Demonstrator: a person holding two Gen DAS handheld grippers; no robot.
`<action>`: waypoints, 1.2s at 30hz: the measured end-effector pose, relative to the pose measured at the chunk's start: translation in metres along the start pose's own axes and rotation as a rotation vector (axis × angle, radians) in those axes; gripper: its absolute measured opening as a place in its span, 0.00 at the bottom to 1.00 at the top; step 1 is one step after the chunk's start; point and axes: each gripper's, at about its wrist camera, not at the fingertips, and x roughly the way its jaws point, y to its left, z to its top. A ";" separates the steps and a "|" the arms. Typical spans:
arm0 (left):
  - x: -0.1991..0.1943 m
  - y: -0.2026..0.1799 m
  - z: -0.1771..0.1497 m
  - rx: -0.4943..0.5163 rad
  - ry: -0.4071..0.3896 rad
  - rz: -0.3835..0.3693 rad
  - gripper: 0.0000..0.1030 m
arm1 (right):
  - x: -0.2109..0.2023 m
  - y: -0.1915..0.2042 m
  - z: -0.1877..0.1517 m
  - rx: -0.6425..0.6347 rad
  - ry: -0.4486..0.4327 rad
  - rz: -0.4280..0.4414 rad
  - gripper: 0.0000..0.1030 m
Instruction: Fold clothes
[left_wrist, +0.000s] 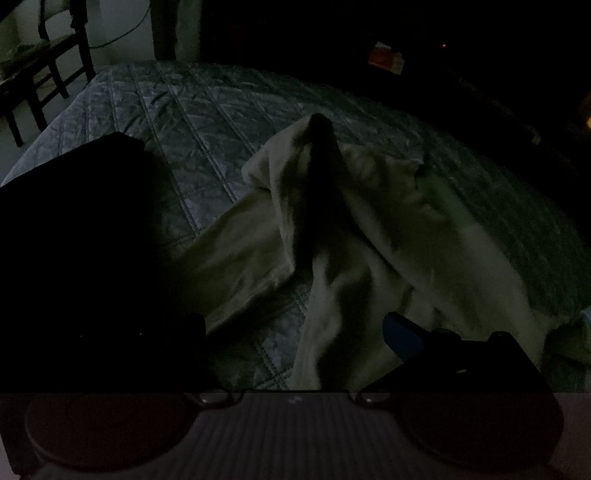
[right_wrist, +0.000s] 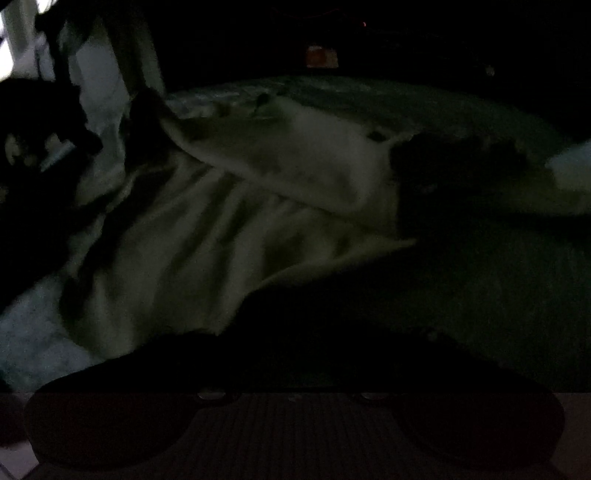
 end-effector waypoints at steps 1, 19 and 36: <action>-0.001 0.000 0.000 0.000 -0.001 -0.003 0.99 | -0.005 0.002 -0.001 -0.012 -0.004 0.025 0.01; -0.003 0.010 0.003 -0.043 0.010 -0.026 0.99 | -0.029 -0.031 0.115 -0.131 -0.126 0.092 0.63; 0.002 0.016 0.002 -0.053 0.031 -0.034 0.99 | 0.139 -0.064 0.221 -0.143 -0.003 0.031 0.01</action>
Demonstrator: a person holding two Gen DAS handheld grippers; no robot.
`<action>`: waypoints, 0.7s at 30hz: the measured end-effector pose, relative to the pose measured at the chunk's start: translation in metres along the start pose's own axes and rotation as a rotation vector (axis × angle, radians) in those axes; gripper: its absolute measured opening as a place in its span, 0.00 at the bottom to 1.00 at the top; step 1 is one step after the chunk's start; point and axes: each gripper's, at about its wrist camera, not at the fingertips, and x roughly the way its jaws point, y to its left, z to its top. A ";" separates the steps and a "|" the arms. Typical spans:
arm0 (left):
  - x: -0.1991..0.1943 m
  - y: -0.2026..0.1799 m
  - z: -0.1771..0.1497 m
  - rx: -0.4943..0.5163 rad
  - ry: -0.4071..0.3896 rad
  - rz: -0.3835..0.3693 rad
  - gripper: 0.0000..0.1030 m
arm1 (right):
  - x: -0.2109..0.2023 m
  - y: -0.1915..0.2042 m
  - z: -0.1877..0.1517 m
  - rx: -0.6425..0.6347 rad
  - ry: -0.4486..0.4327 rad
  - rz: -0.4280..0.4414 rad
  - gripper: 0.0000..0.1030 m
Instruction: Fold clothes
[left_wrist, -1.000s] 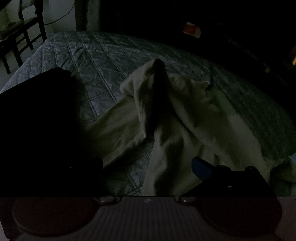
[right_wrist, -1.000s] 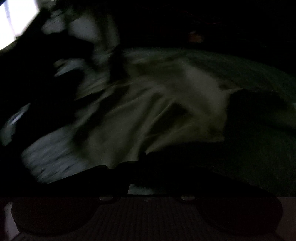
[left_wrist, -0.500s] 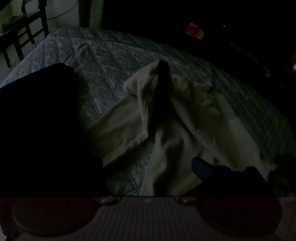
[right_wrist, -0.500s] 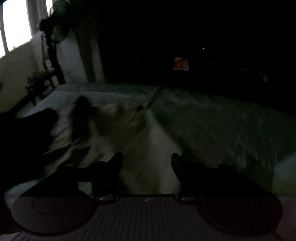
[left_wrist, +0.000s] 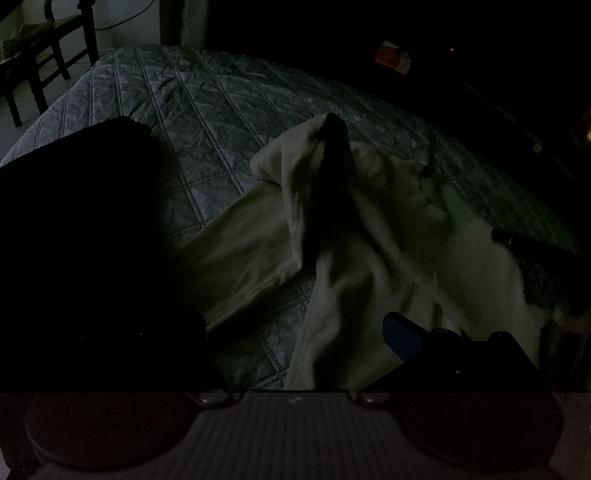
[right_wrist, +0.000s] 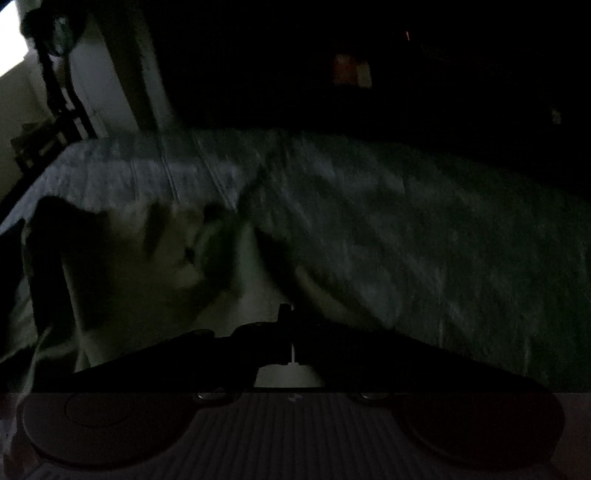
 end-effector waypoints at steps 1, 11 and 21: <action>0.000 0.000 0.000 0.001 0.002 -0.001 0.99 | -0.004 0.003 0.009 -0.035 -0.033 -0.025 0.01; 0.004 -0.006 -0.002 0.017 0.016 0.001 0.99 | -0.014 0.025 0.059 -0.359 -0.293 -0.427 0.16; -0.018 0.022 0.018 -0.062 -0.067 0.046 0.99 | -0.076 0.114 -0.064 -0.337 -0.219 0.027 0.51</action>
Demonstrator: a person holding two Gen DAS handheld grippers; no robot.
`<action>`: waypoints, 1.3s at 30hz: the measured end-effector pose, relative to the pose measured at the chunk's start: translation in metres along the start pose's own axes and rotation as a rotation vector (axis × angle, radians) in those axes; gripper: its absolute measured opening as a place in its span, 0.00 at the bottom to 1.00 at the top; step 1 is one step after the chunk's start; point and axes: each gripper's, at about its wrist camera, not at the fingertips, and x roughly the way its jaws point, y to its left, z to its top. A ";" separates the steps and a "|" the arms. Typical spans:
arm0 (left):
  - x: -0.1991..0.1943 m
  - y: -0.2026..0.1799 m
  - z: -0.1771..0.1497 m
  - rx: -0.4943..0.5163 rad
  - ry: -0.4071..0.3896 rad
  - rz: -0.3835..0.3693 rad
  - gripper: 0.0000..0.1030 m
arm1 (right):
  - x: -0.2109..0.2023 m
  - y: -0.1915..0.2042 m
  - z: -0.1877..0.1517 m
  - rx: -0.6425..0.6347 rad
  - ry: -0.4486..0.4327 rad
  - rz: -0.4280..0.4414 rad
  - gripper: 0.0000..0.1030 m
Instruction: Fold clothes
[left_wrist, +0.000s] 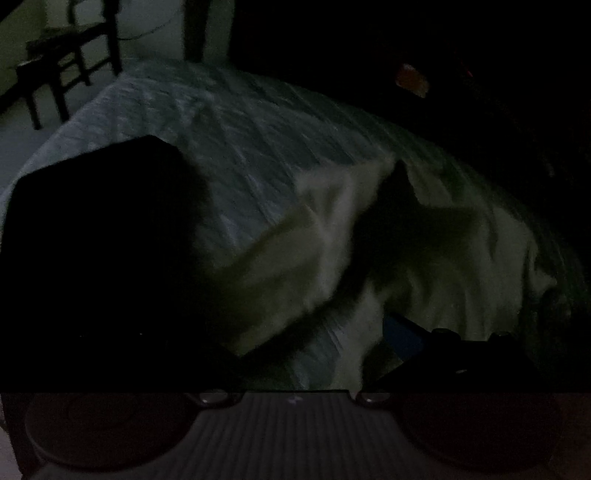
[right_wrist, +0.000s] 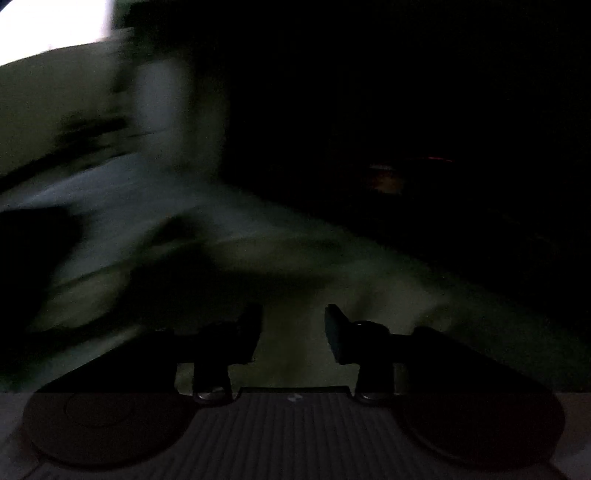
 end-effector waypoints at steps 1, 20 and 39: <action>-0.002 0.004 0.002 -0.013 -0.004 0.002 0.99 | -0.010 0.025 -0.011 -0.044 0.014 0.056 0.54; -0.009 0.027 0.008 -0.060 -0.012 -0.014 0.99 | -0.005 0.137 -0.026 0.067 0.053 0.169 0.10; -0.005 0.009 0.000 0.000 0.002 -0.027 0.99 | -0.108 -0.010 -0.109 0.671 0.192 -0.165 0.71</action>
